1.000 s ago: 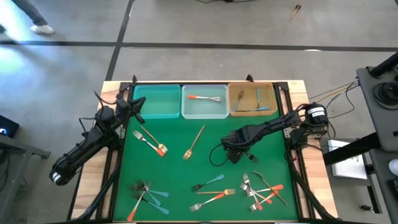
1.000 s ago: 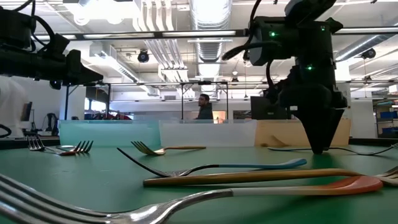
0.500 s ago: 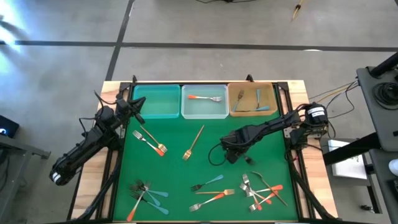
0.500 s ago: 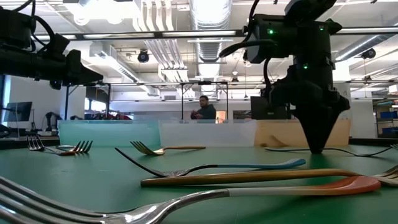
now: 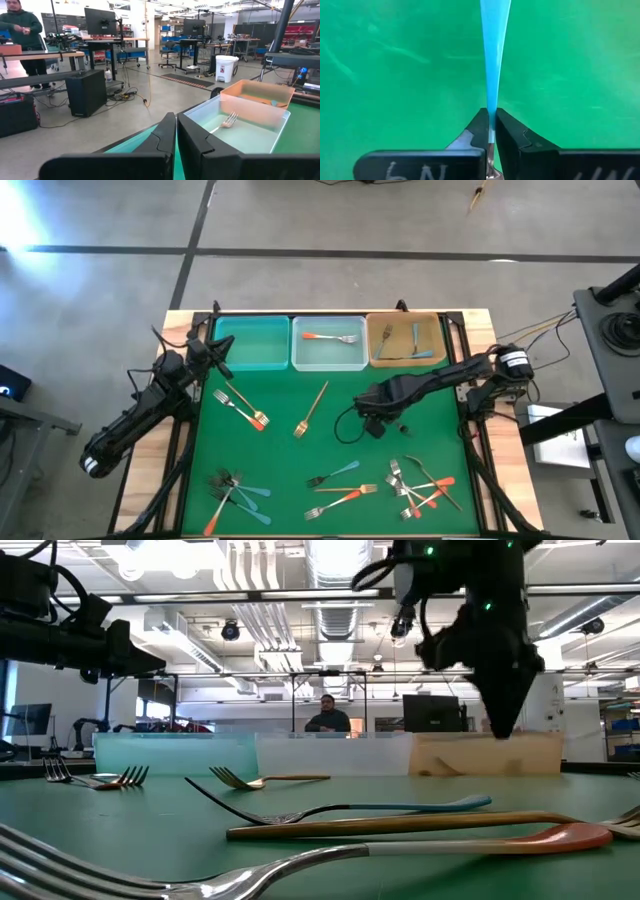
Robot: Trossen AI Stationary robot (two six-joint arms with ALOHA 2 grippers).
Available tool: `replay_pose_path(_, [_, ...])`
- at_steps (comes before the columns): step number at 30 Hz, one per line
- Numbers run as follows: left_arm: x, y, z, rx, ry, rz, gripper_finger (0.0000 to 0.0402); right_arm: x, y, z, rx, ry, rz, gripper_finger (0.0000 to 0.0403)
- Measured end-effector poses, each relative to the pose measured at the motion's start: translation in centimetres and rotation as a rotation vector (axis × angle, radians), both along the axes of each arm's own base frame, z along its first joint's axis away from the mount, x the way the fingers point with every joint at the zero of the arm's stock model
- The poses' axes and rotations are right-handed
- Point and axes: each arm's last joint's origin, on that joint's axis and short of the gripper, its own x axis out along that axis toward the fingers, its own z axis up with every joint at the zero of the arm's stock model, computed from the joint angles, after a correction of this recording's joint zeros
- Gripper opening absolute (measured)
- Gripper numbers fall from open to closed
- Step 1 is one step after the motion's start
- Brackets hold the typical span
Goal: Sort silverware by color (type)
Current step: Put the blue fork into the orange bin
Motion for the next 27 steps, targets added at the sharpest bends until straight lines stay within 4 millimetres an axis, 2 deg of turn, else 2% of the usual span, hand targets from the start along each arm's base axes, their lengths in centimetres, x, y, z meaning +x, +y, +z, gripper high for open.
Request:
replay_pose_path(3, [0.0,0.0,0.0,0.0,0.0,0.0,0.0,-0.7,-0.6,2.1,-0.111,0.027,0.068,0.001])
replay_pose_path(5, [0.0,0.0,0.0,0.001,0.0,0.0,0.0,-1.5,-1.7,3.5,-0.219,0.039,0.088,0.001])
replay_pose_path(9, [0.0,0.0,0.0,0.0,0.0,-0.001,0.0,-3.3,-5.0,5.0,-0.37,0.075,0.08,0.001])
replay_pose_path(12, [0.0,0.0,0.0,0.0,0.0,0.0,0.0,-4.5,-8.2,5.6,-0.415,0.093,0.021,0.001])
replay_pose_path(17, [0.0,0.0,0.0,0.001,0.0,0.0,0.0,-5.6,-13.8,5.5,-0.432,0.098,-0.055,0.001])
replay_pose_path(21, [0.0,0.0,0.0,0.0,0.0,0.0,0.0,-6.3,-18.0,4.6,-0.407,0.096,-0.115,0.0014])
replay_pose_path(24, [0.0,0.0,0.0,0.0,0.0,0.0,0.0,-6.7,-19.9,3.7,-0.371,0.104,-0.151,0.0029])
replay_pose_path(27, [0.0,0.0,0.0,0.0,0.0,0.0,0.0,-6.8,-21.0,2.7,-0.346,0.127,-0.162,0.0052])
